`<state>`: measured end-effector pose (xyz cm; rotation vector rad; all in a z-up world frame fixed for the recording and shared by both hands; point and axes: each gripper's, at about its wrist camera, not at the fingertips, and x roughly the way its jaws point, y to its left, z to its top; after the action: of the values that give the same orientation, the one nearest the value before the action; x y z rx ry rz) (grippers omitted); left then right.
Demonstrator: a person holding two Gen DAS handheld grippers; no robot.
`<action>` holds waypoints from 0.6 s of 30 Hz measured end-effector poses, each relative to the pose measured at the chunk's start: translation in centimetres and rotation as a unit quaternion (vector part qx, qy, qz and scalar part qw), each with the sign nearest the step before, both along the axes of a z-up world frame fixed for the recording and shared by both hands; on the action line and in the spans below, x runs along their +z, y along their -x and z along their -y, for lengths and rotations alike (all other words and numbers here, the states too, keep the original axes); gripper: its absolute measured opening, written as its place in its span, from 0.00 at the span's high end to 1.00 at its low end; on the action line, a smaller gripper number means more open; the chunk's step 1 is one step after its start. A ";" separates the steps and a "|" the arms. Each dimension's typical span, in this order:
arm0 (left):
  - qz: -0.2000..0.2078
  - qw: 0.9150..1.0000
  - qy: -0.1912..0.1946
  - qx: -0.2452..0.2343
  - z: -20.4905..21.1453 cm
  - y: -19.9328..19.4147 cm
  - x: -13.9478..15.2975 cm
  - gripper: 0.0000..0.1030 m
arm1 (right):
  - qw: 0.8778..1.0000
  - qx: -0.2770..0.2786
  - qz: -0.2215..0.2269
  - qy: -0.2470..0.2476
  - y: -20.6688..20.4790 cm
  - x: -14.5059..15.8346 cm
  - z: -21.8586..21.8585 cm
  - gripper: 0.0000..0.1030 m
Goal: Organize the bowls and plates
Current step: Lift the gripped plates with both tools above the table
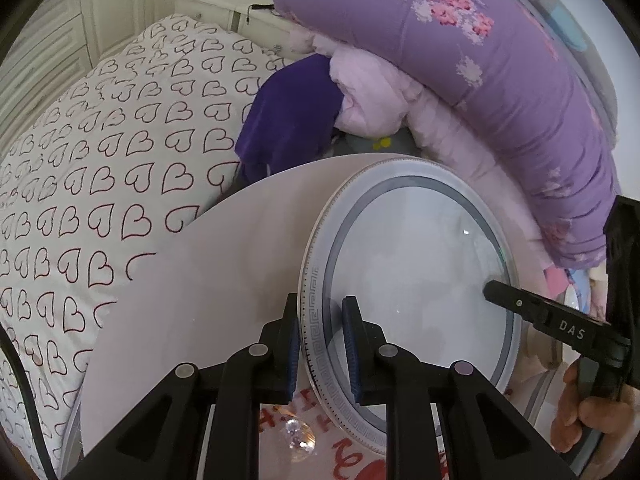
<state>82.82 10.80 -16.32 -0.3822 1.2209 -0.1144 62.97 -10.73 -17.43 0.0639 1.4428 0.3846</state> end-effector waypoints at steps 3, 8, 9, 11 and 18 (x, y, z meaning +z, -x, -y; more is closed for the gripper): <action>0.001 1.000 0.000 0.003 -0.6 0.7 0.5 0.85 | 1.000 0.001 0.001 -0.008 0.7 0.2 -0.2 0.74; 0.010 1.000 -0.004 0.006 -1.3 2.1 1.9 0.85 | 1.000 0.003 0.009 -0.016 1.8 1.0 -0.5 0.74; 0.011 1.000 -0.005 0.007 -1.4 2.4 2.1 0.85 | 1.000 0.004 0.012 -0.018 2.1 1.2 -0.6 0.74; 0.016 1.000 -0.005 0.010 -1.7 3.2 2.9 0.85 | 1.000 0.004 0.018 -0.024 2.6 1.8 -0.6 0.75; 0.039 0.999 -0.005 0.013 -3.1 7.5 6.0 0.85 | 0.998 0.015 0.045 -0.042 5.0 4.6 -0.9 0.77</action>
<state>75.30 13.91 -10.33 -0.3817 1.1398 -0.1007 57.96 -9.86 -12.85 0.0915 1.3391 0.4657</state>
